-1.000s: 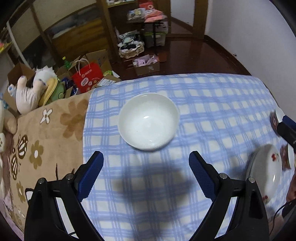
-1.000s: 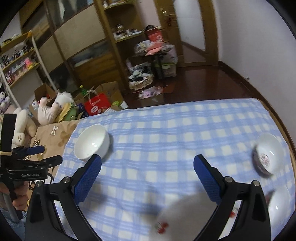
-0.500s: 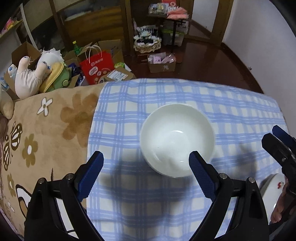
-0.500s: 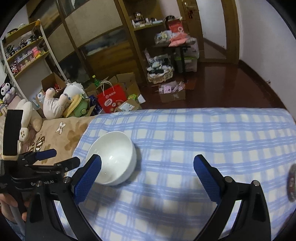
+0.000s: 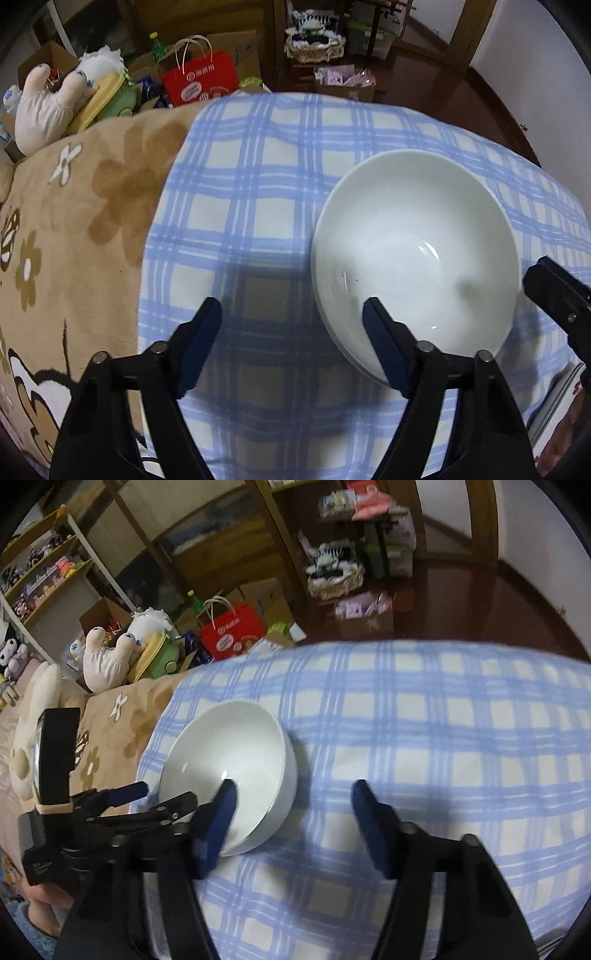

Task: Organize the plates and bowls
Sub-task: 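Grasp the white bowl rim with the left tool while the right tool grips it too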

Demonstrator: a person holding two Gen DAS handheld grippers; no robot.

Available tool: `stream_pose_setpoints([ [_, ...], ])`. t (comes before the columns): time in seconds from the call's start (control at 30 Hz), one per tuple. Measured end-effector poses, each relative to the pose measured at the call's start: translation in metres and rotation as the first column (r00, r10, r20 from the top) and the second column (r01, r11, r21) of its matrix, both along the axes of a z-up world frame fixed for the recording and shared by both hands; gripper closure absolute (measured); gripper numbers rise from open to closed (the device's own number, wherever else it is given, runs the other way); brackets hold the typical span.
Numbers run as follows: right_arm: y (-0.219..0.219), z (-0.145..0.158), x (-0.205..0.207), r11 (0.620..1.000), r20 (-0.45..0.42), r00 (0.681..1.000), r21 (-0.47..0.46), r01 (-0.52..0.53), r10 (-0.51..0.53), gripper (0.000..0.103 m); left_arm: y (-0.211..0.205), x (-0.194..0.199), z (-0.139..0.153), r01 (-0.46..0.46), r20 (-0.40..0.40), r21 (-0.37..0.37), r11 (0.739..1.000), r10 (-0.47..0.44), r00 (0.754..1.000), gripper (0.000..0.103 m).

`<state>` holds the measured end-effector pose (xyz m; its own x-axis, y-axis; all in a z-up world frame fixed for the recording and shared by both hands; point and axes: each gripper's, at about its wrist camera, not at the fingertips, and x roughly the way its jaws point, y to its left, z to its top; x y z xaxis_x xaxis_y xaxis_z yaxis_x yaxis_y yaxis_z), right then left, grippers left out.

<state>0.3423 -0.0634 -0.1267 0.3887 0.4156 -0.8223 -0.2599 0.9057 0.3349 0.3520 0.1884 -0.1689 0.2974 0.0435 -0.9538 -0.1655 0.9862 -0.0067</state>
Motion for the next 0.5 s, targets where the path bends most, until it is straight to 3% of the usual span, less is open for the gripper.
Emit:
stream_pose_setpoints([
  [0.1,0.002,-0.009,0.005,1.000,-0.036,0.999,0.007,0.012,-0.012,0.053,-0.001,0.003,-0.004,0.008,-0.013,-0.037,0.999,-0.008,1.000,0.054],
  [0.23,0.006,-0.018,0.005,1.000,-0.058,0.998,0.012,0.001,0.000,0.055,-0.001,0.004,-0.005,0.004,0.010,-0.061,0.998,-0.003,1.000,0.069],
  [0.3,0.007,-0.022,0.004,1.000,-0.056,0.998,0.011,-0.004,0.005,0.062,0.001,0.004,-0.007,-0.007,0.008,-0.109,0.994,0.008,1.000,0.079],
  [0.4,0.004,-0.026,0.005,0.998,-0.085,0.996,0.067,0.003,0.003,0.073,-0.004,0.003,-0.006,0.007,0.014,-0.112,0.994,-0.005,1.000,0.089],
  [0.5,0.004,-0.031,0.007,0.997,-0.127,0.992,0.075,0.016,-0.007,0.074,-0.009,0.002,-0.004,-0.001,0.013,-0.088,0.996,0.002,1.000,0.090],
])
